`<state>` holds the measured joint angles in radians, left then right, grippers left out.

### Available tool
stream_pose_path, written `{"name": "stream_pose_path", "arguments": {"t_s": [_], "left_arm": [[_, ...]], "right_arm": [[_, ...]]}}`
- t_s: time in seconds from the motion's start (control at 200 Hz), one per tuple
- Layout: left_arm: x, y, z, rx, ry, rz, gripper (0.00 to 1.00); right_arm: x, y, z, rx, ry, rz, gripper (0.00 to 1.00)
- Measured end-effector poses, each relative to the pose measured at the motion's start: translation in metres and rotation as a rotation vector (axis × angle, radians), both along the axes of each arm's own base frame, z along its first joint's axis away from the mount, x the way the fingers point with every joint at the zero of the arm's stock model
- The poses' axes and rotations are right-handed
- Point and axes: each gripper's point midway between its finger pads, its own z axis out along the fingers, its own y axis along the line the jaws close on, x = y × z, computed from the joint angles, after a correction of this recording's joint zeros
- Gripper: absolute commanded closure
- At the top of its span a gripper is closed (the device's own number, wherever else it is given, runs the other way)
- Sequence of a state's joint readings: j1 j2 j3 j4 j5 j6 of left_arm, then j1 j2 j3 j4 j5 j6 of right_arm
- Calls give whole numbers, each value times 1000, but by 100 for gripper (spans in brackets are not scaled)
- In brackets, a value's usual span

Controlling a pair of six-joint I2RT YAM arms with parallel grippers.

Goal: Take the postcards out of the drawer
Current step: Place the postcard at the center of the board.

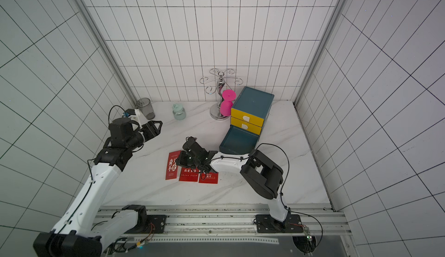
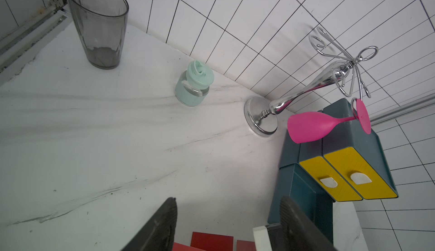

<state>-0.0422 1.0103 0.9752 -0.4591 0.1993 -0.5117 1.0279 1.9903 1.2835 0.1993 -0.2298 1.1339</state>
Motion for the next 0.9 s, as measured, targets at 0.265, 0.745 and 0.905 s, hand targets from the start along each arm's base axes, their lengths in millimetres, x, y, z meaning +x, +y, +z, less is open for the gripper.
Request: {"name": "stream_pose_path", "arguments": {"t_s": [0.265, 0.745, 0.905], "left_arm": [[-6, 6, -4, 42, 12, 11, 29], [-3, 6, -29, 50, 73, 7, 27], [-2, 6, -35, 54, 87, 5, 27]], "right_arm": [[6, 10, -39, -65, 55, -33, 100], [9, 14, -58, -122, 98, -44, 69], [8, 10, -62, -144, 106, -46, 65]]}}
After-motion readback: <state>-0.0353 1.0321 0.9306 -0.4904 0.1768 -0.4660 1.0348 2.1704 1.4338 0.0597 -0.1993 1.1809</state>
